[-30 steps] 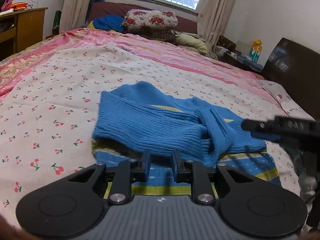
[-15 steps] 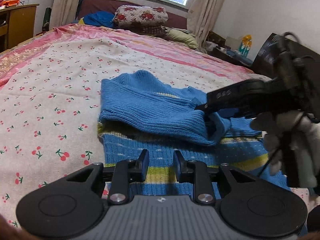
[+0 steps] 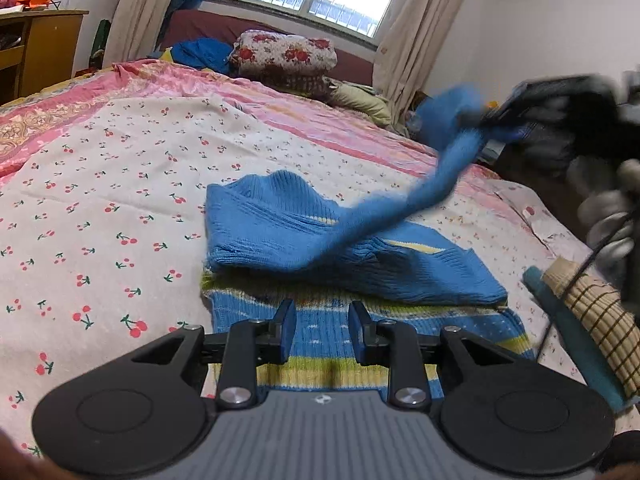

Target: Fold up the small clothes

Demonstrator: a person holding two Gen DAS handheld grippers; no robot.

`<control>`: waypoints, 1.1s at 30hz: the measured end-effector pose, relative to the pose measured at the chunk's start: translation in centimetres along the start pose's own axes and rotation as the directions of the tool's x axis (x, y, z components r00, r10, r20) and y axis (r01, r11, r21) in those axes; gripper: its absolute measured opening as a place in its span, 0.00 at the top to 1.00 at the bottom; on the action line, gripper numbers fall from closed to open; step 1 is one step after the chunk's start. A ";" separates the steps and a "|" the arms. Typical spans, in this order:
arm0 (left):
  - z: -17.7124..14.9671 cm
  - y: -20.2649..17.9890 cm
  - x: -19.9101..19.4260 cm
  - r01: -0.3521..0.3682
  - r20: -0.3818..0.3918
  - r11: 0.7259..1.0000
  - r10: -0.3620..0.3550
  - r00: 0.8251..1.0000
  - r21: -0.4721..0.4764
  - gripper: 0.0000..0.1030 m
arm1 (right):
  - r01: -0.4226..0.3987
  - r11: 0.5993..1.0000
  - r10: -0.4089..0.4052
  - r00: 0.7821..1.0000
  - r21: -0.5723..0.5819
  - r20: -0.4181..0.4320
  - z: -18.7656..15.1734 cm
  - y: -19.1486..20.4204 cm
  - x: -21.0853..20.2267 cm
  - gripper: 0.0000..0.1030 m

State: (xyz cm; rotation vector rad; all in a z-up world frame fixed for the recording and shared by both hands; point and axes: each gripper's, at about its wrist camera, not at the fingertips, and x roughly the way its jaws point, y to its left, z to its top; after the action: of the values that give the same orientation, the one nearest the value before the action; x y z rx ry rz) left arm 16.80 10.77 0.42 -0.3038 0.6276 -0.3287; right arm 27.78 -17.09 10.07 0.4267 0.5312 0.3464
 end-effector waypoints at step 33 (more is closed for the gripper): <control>3.0 -4.9 4.6 -0.063 -0.023 0.984 0.068 0.997 0.168 0.63 | 0.002 0.953 0.012 0.999 0.303 -0.044 -2.8 -12.7 -0.7 0.90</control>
State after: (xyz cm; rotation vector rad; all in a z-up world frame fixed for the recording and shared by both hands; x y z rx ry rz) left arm 21.13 5.07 2.22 -0.1169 0.6329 -0.3211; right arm 28.29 -27.40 2.18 0.7190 0.6309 0.2796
